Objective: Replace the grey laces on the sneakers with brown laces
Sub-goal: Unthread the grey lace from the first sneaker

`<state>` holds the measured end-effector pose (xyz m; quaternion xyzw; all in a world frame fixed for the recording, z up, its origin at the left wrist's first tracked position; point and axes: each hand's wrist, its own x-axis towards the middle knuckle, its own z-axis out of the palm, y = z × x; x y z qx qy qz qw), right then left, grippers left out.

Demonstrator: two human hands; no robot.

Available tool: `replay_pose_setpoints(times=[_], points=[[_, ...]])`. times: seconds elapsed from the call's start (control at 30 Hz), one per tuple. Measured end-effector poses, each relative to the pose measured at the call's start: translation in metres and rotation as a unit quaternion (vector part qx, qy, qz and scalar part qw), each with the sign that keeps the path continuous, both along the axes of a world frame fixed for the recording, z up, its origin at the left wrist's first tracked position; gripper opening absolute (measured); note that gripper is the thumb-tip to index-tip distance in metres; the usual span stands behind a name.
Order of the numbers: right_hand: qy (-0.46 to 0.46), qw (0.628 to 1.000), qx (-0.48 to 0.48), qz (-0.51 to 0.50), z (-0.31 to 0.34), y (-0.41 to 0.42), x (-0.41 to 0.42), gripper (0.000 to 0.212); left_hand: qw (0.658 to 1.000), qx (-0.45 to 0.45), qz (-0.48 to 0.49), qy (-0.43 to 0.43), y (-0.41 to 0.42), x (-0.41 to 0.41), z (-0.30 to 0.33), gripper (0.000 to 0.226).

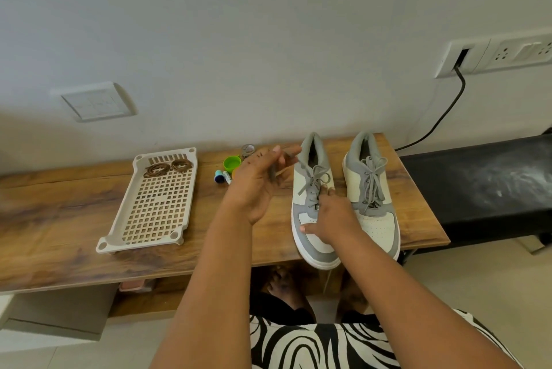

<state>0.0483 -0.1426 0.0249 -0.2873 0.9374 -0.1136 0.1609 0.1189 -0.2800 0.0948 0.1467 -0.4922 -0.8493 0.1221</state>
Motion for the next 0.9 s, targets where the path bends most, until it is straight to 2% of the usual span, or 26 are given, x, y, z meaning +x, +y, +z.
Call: replay_pose_setpoints(times=[0.07,0.1,0.13,0.2,0.23,0.27,0.37,0.47,0.53,0.6,0.67,0.83,0.9], points=[[-0.016,1.000,-0.010,-0.002,0.000,0.003,0.001,0.102,0.981,-0.147,0.059,-0.109,-0.004,0.003,0.000,0.033],[-0.033,0.999,-0.033,-0.016,-0.002,0.004,0.000,0.100,0.949,-0.231,0.088,-0.194,-0.006,0.003,-0.008,0.034],[-0.051,0.995,-0.071,-0.044,-0.003,0.005,-0.001,0.091,0.897,-0.323,0.093,-0.286,-0.007,0.003,-0.019,0.037],[-0.067,0.979,-0.168,-0.097,-0.004,0.008,-0.005,0.057,0.769,-0.469,0.014,-0.433,-0.011,0.002,-0.042,0.041],[-0.065,0.969,-0.206,-0.117,-0.004,0.009,-0.007,0.046,0.727,-0.506,-0.022,-0.464,-0.012,0.000,-0.050,0.044],[-0.056,0.963,-0.231,-0.127,-0.003,0.010,-0.009,0.040,0.703,-0.527,-0.038,-0.475,-0.012,-0.003,-0.053,0.047],[-0.009,0.960,-0.257,-0.113,-0.005,0.008,-0.014,0.030,0.660,-0.573,-0.027,-0.485,-0.006,-0.013,-0.047,0.056],[0.001,0.957,-0.266,-0.117,-0.014,0.006,-0.015,0.024,0.619,-0.610,-0.064,-0.491,0.008,-0.016,-0.042,0.061],[-0.001,0.953,-0.279,-0.121,-0.016,0.006,-0.016,0.018,0.636,-0.618,-0.057,-0.458,0.013,-0.018,-0.048,0.054],[-0.002,0.954,-0.278,-0.110,-0.012,0.008,-0.020,0.018,0.686,-0.620,-0.016,-0.381,0.017,-0.022,-0.056,0.045],[-0.020,0.957,-0.273,-0.101,-0.007,0.011,-0.025,0.018,0.715,-0.625,0.016,-0.312,0.022,-0.027,-0.061,0.043],[-0.064,0.962,-0.244,-0.105,0.003,0.016,-0.027,0.023,0.753,-0.596,-0.004,-0.279,0.029,-0.036,-0.071,0.025],[-0.098,0.954,-0.254,-0.125,0.003,0.015,-0.029,0.024,0.785,-0.561,-0.004,-0.264,0.024,-0.038,-0.069,0.016]])
